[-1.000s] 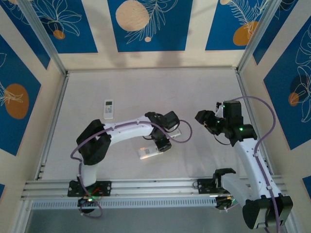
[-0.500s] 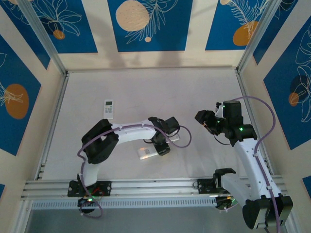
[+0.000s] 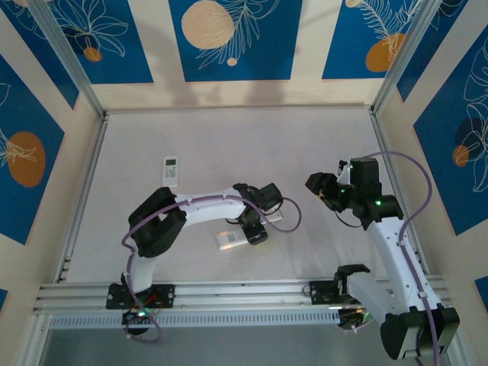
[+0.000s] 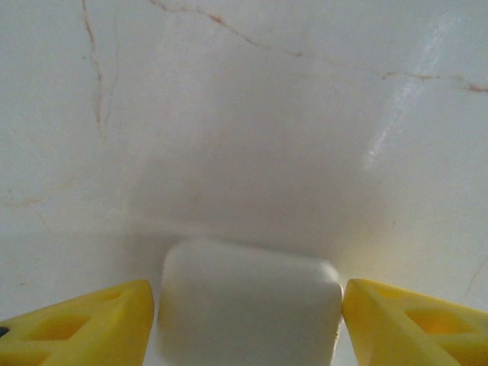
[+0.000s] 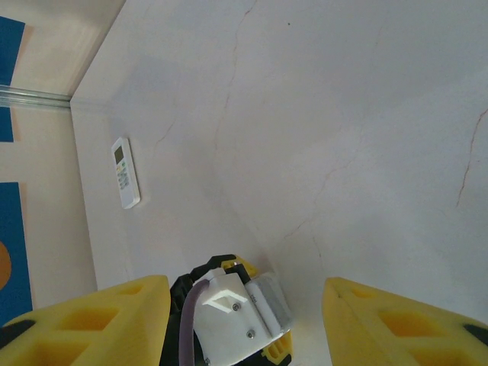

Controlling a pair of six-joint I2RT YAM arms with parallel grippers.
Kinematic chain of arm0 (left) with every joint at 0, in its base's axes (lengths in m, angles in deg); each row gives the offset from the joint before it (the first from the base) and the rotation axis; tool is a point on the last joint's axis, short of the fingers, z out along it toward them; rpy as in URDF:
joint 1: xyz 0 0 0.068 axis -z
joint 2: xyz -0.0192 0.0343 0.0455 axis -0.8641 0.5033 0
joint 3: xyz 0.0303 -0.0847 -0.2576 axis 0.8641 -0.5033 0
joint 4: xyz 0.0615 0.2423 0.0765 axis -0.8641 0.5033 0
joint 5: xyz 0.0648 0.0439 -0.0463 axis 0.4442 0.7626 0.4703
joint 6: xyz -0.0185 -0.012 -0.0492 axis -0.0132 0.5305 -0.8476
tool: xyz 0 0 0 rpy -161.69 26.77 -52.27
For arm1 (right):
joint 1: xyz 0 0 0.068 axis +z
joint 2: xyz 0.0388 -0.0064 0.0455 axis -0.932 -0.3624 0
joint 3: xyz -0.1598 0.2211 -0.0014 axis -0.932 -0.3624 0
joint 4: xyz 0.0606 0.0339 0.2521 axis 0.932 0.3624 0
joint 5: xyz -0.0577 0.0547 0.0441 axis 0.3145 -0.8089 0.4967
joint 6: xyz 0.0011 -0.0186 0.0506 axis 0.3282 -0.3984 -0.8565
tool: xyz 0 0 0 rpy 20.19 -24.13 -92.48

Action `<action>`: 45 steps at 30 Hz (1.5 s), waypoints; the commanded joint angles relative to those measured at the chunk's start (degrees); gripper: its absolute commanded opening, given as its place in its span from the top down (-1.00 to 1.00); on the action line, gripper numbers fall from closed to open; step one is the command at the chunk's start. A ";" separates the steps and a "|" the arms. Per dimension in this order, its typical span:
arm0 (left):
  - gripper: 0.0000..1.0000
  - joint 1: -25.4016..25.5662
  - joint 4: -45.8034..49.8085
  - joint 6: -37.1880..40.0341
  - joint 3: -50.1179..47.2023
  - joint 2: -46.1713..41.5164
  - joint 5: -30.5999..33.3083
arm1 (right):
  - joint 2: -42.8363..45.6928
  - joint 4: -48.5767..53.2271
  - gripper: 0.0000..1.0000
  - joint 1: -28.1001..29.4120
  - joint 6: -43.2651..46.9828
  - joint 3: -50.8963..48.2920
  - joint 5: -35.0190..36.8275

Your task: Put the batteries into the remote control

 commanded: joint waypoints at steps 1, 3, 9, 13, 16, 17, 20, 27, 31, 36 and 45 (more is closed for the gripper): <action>-0.35 0.74 1.73 0.36 0.70 -0.33 0.42 | -0.51 -0.31 -0.12 -0.29 -0.62 -0.52 -1.41; -0.36 0.66 1.57 0.18 0.72 -1.06 0.24 | -0.69 -0.32 -0.12 -0.27 -0.54 -0.48 -1.63; -0.41 0.62 -2.81 -3.18 -3.01 -10.28 -0.96 | -1.50 -0.31 -0.12 0.43 0.52 -1.14 -2.58; -0.51 -1.00 -12.47 -11.44 -13.02 -26.51 0.24 | -4.36 -1.78 -0.10 5.75 2.11 -2.83 -2.64; -0.58 -4.98 -17.83 -20.22 -21.38 -37.26 -2.33 | -9.24 -2.40 -0.09 12.64 4.63 -2.95 -0.30; -0.59 -6.57 -19.26 -23.53 -24.93 -40.32 -3.34 | -11.64 -2.50 -0.08 15.26 5.58 -2.43 0.41; -0.67 -11.17 -21.47 -33.80 -33.81 -47.57 -4.98 | -19.23 -3.53 -0.06 21.49 8.75 -0.76 2.84; -0.71 -14.46 -22.18 -47.50 -44.06 -48.99 -8.94 | -34.36 -8.57 0.07 27.88 14.57 3.04 3.34; -0.71 -14.46 -26.75 -52.95 -48.14 -48.81 -10.32 | -40.07 -11.64 0.07 31.19 18.17 4.43 2.48; -0.68 -14.46 -31.58 -54.52 -50.28 -46.58 -11.94 | -43.59 -12.59 0.09 32.44 18.70 4.73 1.82; -0.50 -14.31 -37.72 -57.56 -50.76 -39.65 -15.81 | -43.50 -10.40 0.13 35.70 15.79 1.49 5.63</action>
